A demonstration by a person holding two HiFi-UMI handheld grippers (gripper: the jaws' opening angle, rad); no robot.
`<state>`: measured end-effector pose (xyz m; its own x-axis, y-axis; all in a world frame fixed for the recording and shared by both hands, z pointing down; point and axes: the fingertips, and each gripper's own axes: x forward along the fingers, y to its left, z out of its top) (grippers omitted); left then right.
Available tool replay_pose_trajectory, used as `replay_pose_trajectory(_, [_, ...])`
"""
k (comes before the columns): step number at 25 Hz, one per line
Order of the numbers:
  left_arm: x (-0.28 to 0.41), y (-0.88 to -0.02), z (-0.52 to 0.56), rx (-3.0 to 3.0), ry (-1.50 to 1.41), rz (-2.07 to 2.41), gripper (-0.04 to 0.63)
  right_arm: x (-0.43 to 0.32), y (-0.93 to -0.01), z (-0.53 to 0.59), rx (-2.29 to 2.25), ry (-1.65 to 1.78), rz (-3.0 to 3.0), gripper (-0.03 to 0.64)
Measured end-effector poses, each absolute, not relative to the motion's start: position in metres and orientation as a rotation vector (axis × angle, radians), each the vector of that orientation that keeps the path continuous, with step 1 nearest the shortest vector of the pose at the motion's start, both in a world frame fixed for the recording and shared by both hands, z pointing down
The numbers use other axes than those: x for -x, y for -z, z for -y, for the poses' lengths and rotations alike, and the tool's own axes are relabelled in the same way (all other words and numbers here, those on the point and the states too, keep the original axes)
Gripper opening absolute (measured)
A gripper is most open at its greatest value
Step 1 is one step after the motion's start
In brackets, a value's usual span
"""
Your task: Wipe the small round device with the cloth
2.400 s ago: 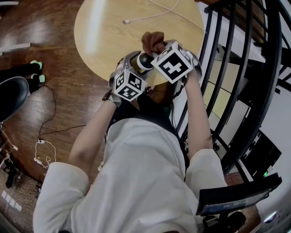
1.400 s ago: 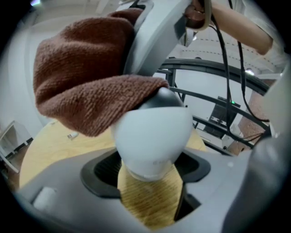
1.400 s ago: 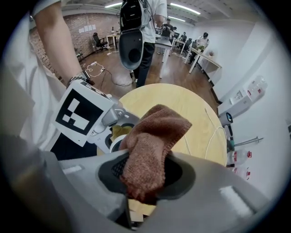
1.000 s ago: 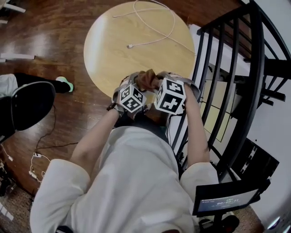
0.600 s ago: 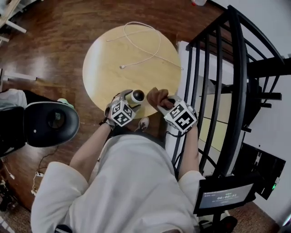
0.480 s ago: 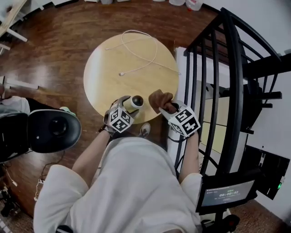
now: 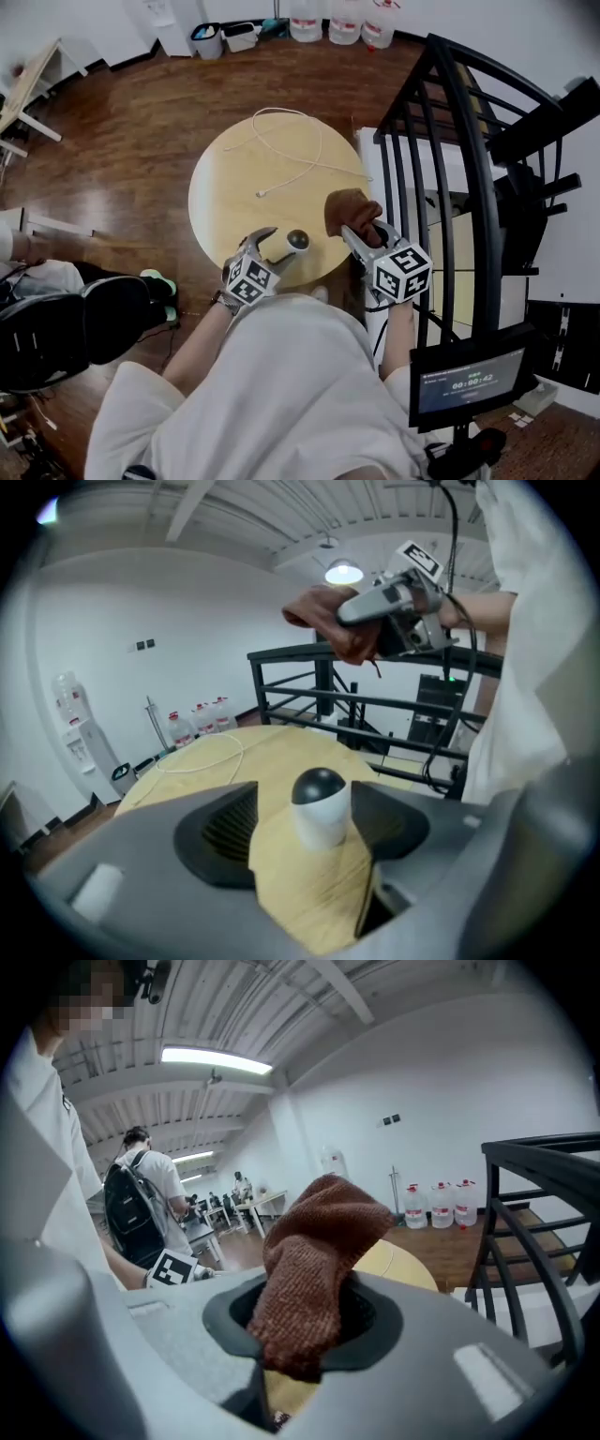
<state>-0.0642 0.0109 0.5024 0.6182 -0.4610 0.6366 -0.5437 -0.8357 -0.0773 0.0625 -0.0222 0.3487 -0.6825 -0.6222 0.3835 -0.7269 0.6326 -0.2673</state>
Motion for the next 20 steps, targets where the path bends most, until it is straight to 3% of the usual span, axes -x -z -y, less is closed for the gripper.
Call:
replay_pose_trajectory(2, [0.077,-0.483,-0.002,-2.697,-0.968,0.906,0.309,-0.064,-0.342,0.026,-1.191,-0.597,2.593,0.104])
replay_pose_trajectory(5, [0.097,-0.439,0.018,-2.636,-0.875,1.045,0.199,-0.068,-0.332,0.028,-1.3,-0.58,2.59,0.104])
replay_pose_trajectory(12, [0.128,-0.346,0.041,-2.648,-0.56,1.257,0.116,-0.076,-0.279,0.033,-1.455,-0.495,2.653,0.104])
replay_pose_trajectory(20, [0.143,-0.278,0.045,-2.77,-0.529,1.395,0.008,-0.076,-0.218,0.026,-1.502,-0.279,2.709,0.104])
